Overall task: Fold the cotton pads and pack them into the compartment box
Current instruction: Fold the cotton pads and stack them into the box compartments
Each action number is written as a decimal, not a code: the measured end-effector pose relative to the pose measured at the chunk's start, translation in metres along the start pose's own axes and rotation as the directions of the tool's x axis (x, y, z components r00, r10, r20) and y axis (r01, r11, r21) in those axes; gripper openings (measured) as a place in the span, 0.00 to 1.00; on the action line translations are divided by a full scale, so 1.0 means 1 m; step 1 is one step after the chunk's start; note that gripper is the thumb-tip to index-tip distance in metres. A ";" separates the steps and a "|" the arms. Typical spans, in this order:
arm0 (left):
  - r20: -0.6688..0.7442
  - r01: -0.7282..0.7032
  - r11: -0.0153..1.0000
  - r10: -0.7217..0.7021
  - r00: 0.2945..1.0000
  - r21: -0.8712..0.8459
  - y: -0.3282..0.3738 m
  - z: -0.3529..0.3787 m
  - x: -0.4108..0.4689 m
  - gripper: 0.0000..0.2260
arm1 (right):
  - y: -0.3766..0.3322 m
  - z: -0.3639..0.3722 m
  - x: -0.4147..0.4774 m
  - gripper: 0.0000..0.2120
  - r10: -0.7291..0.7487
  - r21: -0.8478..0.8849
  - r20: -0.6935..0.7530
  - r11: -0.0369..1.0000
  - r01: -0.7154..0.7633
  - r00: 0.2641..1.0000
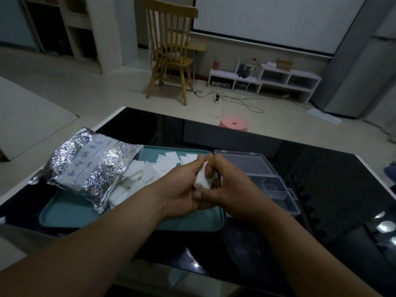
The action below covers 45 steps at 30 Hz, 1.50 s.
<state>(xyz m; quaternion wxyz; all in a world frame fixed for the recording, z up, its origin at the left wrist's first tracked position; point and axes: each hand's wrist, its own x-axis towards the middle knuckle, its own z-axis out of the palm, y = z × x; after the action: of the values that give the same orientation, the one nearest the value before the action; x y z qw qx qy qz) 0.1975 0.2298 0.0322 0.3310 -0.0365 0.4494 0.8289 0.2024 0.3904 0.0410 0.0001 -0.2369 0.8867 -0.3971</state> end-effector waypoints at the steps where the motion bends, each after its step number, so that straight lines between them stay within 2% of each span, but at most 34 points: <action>1: 0.001 -0.001 1.000 0.001 1.000 -0.007 0.000 0.000 0.001 0.22 | -0.001 -0.001 -0.001 0.22 -0.002 0.009 -0.002 1.000 0.002 1.000; 6: 0.035 0.004 0.998 -0.002 0.999 -0.061 0.000 0.001 -0.002 0.23 | 0.001 -0.002 -0.004 0.19 0.007 0.043 0.009 0.999 -0.007 1.000; 9: 0.023 0.008 1.000 -0.008 1.000 -0.019 0.000 0.002 -0.004 0.23 | 0.004 0.001 -0.002 0.21 0.010 0.057 0.036 0.998 -0.012 0.999; 13: 0.011 0.014 1.000 -0.014 1.000 0.007 0.001 0.000 -0.005 0.23 | 0.000 0.006 0.000 0.20 -0.006 0.026 -0.008 1.000 0.006 1.000; 17: 0.014 0.049 0.998 -0.049 0.999 -0.035 0.005 -0.002 -0.004 0.22 | -0.002 0.010 -0.001 0.21 0.016 0.040 0.010 0.999 -0.016 1.000; 19: 0.032 0.050 0.997 -0.048 0.998 -0.067 0.007 -0.001 -0.005 0.22 | -0.001 0.010 0.000 0.20 0.018 0.036 -0.042 0.999 -0.016 0.999; 21: 0.023 0.019 0.996 -0.017 1.000 -0.083 0.009 -0.001 -0.005 0.19 | 0.000 0.010 0.001 0.19 0.032 0.040 -0.098 0.999 -0.028 0.995; 23: -0.009 -0.024 0.995 0.023 1.000 -0.096 0.010 -0.002 -0.005 0.16 | 0.003 0.008 0.000 0.17 0.054 0.069 -0.094 0.996 -0.048 0.994; 25: -0.074 -0.090 0.987 0.080 0.994 -0.135 0.010 -0.005 -0.001 0.15 | 0.004 0.006 0.000 0.13 0.081 0.131 -0.097 0.989 -0.068 0.992; 27: -0.175 -0.163 0.975 0.136 0.975 -0.152 0.009 -0.008 0.003 0.14 | 0.006 0.006 0.002 0.09 0.170 0.220 -0.188 0.967 -0.127 0.967; 29: -0.250 -0.207 0.974 0.180 0.951 -0.086 0.007 -0.006 0.006 0.13 | 0.009 0.006 0.006 0.10 0.299 0.311 -0.255 0.926 -0.215 0.919; 31: -0.247 -0.208 0.978 0.199 0.948 -0.011 0.003 0.000 0.007 0.13 | 0.010 0.008 0.009 0.09 0.378 0.367 -0.213 0.886 -0.285 0.901; 34: -0.249 -0.208 0.976 0.219 0.943 0.071 -0.002 0.007 0.009 0.15 | 0.011 0.010 0.008 0.06 0.392 0.321 -0.159 0.888 -0.328 0.906; 38: -0.305 -0.234 0.934 0.314 0.899 0.270 -0.004 0.017 0.018 0.14 | 0.012 0.005 0.006 0.08 0.419 0.366 -0.188 0.869 -0.332 0.888; 42: -0.306 -0.211 0.896 0.343 0.888 0.390 -0.012 0.031 0.030 0.14 | 0.018 0.000 0.002 0.04 0.381 0.159 -0.247 0.923 -0.350 0.891; 45: -0.325 -0.227 0.877 0.381 0.866 0.424 -0.015 0.039 0.039 0.13 | 0.026 -0.008 -0.001 0.05 0.428 0.196 -0.273 0.902 -0.386 0.862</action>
<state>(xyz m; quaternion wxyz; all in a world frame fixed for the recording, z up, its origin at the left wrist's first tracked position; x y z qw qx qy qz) 0.1852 0.2856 0.0301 0.0959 -0.0686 0.6560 0.7455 0.1907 0.4112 0.0274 -0.0389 0.0216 0.8767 -0.4790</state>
